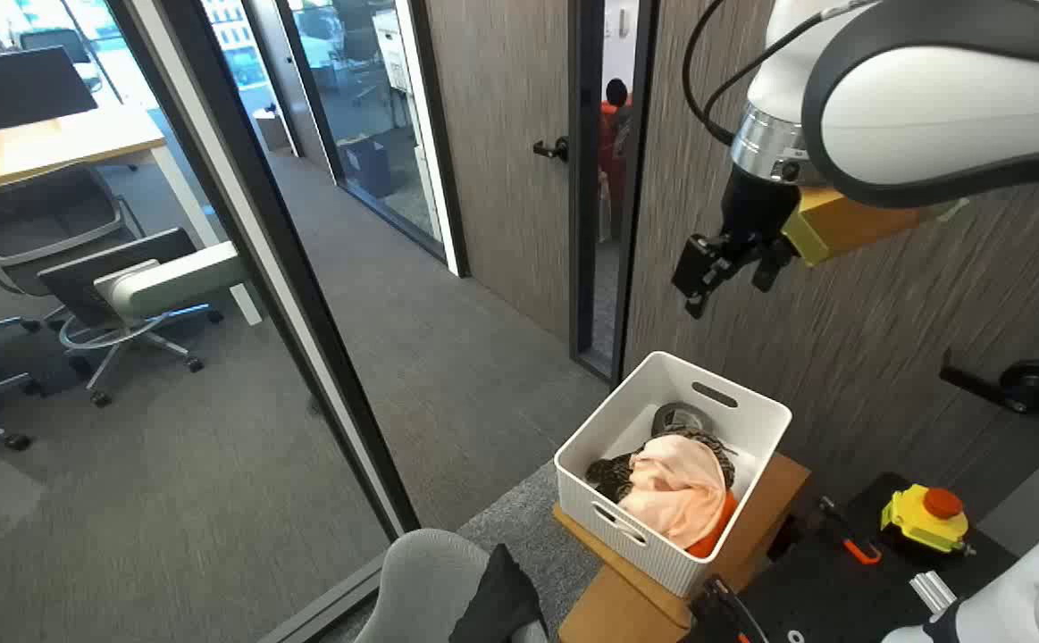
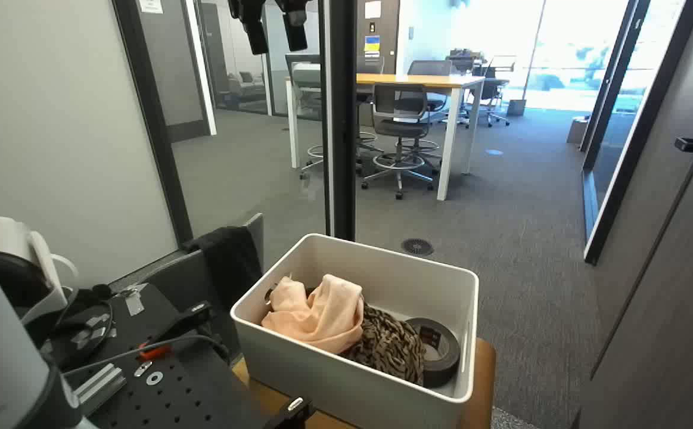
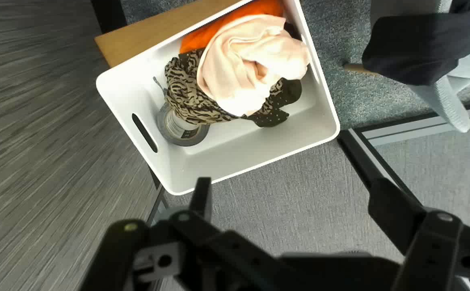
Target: Hang the tie on the chair backrest
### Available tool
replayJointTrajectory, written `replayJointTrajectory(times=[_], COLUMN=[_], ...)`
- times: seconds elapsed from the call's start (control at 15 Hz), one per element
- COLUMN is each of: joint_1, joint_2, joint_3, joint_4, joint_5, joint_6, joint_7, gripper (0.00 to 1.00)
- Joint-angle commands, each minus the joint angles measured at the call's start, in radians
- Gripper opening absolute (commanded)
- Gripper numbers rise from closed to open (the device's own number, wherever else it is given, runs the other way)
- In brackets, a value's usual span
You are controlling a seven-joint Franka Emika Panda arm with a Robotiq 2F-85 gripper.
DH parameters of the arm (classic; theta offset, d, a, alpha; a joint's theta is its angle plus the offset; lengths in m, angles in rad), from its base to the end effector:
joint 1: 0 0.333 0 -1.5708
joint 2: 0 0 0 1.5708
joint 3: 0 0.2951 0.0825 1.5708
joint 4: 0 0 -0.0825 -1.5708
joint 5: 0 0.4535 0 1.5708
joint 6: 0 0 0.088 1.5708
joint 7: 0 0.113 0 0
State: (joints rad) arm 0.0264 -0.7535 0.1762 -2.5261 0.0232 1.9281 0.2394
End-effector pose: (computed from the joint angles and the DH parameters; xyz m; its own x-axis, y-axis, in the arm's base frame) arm 0.4164 0.0865 0.4919 0.9833 -0.0753 0.1659 -0.0862 -0.9945 0.0597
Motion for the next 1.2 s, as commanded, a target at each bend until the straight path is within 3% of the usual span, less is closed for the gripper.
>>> replayJointTrajectory(times=[0.0, 0.33, 0.6, 0.87, 1.13], joint_1=[0.006, 0.006, 0.001, 0.022, 0.035], joint_2=[0.002, -0.007, 0.009, 0.091, 0.259], joint_3=[-0.005, -0.005, -0.009, -0.043, -0.111], joint_4=[0.008, 0.022, -0.045, -0.136, -0.185], joint_5=[-0.004, -0.004, -0.03, -0.063, -0.122], joint_6=[-0.002, 0.0, 0.087, 0.242, 0.439], joint_7=[0.003, 0.003, -0.02, -0.155, -0.377], gripper=[1.0, 1.0, 1.0, 1.0, 1.0])
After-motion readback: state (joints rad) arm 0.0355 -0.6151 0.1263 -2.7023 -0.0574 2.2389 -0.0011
